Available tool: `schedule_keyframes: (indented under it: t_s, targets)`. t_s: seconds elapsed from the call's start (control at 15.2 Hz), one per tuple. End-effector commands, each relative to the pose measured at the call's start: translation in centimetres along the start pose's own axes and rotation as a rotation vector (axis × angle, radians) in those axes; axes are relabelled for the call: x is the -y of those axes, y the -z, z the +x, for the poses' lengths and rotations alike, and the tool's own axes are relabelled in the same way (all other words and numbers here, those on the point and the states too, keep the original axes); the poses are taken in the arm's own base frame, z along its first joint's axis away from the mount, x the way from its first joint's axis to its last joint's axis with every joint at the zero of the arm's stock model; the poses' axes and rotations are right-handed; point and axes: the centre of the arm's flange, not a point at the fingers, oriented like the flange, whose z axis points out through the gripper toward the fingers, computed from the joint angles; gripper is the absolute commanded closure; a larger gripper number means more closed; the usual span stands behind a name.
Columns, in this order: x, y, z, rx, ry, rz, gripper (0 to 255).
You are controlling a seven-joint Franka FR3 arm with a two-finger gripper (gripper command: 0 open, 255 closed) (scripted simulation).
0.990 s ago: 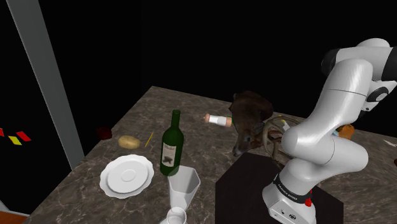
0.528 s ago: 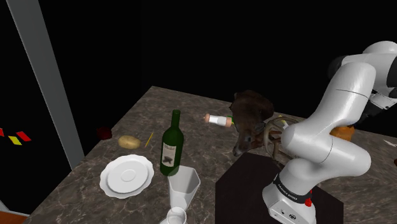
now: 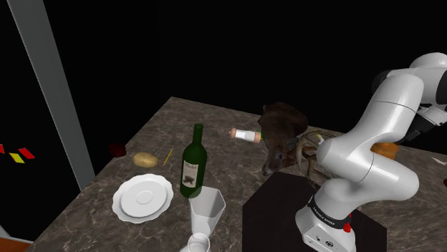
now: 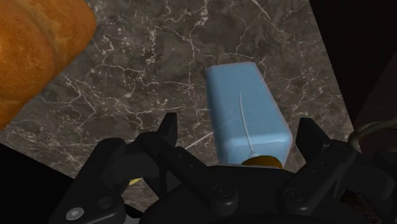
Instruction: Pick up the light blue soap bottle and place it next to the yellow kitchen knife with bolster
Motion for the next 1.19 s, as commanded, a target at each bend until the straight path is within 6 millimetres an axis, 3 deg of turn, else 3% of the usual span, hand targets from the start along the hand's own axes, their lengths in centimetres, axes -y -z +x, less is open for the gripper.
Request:
schedule_keyframes:
  t_s: [0.0,0.53,0.59,1.12]
  targets:
    - [0.06,-1.43,-0.13,0.0,0.001,0.0,0]
    - [0.06,-1.42,-0.13,0.0,0.001,0.0,0]
    - [0.06,-1.42,-0.13,0.0,0.001,0.0,255]
    - [0.06,-1.42,-0.13,0.0,0.001,0.0,255]
